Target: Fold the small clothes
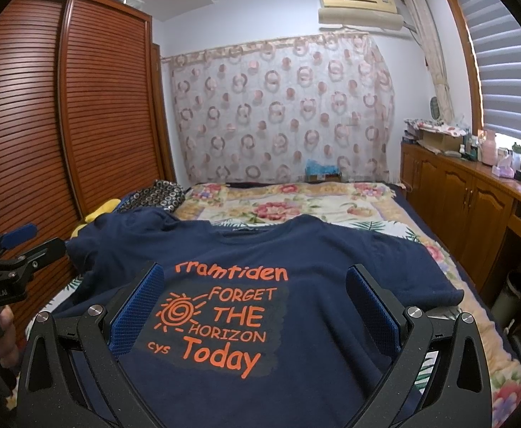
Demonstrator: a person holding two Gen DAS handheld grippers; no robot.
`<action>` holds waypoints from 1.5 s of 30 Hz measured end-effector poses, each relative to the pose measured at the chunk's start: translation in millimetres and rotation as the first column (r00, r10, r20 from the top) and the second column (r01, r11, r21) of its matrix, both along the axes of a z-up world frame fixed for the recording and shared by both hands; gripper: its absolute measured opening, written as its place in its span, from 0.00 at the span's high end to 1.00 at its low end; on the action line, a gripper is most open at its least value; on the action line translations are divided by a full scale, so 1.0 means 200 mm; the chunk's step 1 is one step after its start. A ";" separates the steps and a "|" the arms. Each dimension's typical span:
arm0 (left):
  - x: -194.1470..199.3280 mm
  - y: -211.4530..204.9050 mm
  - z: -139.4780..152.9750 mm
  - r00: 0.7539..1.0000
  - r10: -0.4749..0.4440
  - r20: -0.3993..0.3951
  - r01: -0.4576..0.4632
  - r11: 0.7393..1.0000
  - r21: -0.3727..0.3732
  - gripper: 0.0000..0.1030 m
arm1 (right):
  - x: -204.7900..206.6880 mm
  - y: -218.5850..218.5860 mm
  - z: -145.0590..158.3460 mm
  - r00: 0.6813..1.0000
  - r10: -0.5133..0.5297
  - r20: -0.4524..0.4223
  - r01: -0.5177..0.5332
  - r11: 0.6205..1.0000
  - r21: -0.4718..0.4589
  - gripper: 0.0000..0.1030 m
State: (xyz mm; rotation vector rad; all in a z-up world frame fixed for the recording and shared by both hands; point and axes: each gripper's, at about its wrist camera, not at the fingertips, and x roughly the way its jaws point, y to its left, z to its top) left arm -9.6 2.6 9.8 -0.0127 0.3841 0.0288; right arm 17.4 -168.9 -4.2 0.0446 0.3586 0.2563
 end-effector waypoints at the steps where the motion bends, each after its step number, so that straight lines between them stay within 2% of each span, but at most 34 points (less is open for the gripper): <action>1: 0.00 0.00 0.00 1.000 0.001 0.000 -0.001 1.000 0.000 0.00 | 0.00 0.00 0.00 1.000 0.000 0.000 0.000 1.000 0.000 0.00; 45: 0.00 -0.01 0.00 1.000 0.000 0.000 0.000 1.000 0.004 0.00 | 0.01 -0.02 0.00 1.000 0.002 -0.008 -0.002 1.000 0.004 0.00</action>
